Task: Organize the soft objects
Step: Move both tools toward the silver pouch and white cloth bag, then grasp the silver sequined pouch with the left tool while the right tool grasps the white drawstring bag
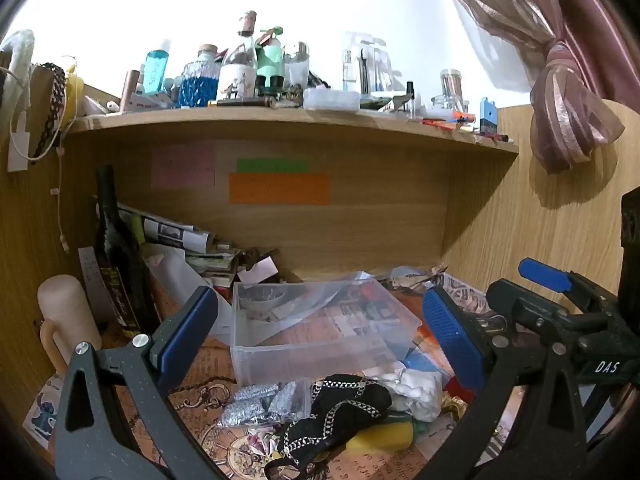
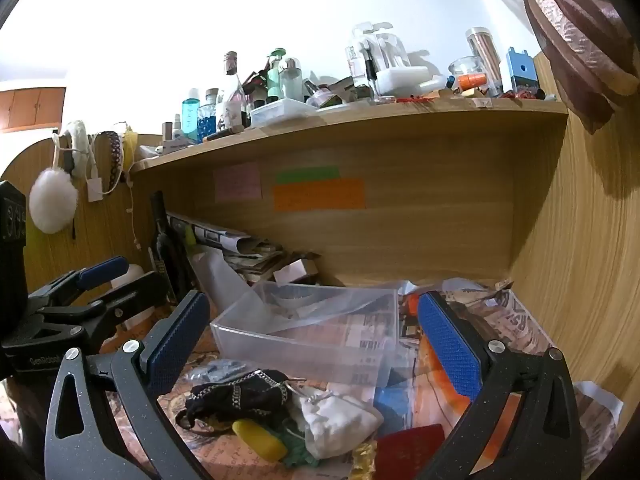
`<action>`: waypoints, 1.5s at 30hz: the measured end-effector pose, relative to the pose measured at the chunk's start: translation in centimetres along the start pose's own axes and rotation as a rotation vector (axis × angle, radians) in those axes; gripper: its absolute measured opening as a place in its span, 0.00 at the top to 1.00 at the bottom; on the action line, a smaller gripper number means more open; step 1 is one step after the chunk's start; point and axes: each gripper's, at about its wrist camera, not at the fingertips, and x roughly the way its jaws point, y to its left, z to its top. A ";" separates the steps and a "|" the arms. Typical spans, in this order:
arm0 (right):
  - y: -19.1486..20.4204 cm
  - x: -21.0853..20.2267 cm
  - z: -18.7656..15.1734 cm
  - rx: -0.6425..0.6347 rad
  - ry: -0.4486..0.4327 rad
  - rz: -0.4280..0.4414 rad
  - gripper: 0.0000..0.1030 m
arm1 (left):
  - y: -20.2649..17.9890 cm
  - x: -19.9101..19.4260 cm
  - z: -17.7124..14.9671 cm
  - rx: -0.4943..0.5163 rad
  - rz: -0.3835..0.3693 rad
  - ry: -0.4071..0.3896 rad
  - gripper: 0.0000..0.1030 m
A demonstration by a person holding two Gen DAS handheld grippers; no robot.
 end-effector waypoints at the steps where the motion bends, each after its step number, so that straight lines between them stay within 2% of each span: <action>1: 0.1 0.0 0.0 0.000 0.003 -0.002 0.00 | 0.1 0.3 -0.2 -0.001 -0.001 0.007 0.00; 8: -0.7 0.9 -1.0 0.033 0.071 -0.016 0.00 | 1.4 2.4 -1.9 -0.007 0.002 0.099 0.00; 14: -2.5 3.2 -3.1 0.041 0.191 -0.025 0.00 | 2.9 4.9 -4.1 -0.012 0.011 0.222 0.00; 20: -4.0 5.3 -5.8 0.061 0.316 -0.017 0.00 | 3.9 7.6 -6.5 -0.046 -0.023 0.347 0.00; 26: -4.1 6.9 -7.4 0.067 0.402 0.013 0.00 | 5.3 9.2 -8.1 -0.088 0.004 0.397 0.00; 30: -4.0 7.9 -8.0 0.056 0.445 0.034 0.00 | 6.9 10.2 -8.7 -0.128 0.027 0.438 0.10; 36: -3.9 9.0 -8.6 0.048 0.495 0.061 0.12 | 8.1 12.4 -10.4 -0.148 0.016 0.541 0.10; 39: -3.8 9.5 -8.9 0.053 0.515 0.069 0.22 | 8.3 13.4 -11.2 -0.168 -0.014 0.598 0.09; 41: -3.6 9.8 -9.1 0.050 0.525 0.075 0.32 | 8.4 13.9 -11.5 -0.189 -0.028 0.621 0.09; 43: -3.4 9.9 -9.3 0.047 0.527 0.076 0.36 | 8.7 14.3 -11.6 -0.213 -0.045 0.636 0.09; 45: -3.4 9.8 -9.3 0.048 0.523 0.076 0.42 | 8.8 14.6 -11.7 -0.229 -0.056 0.640 0.15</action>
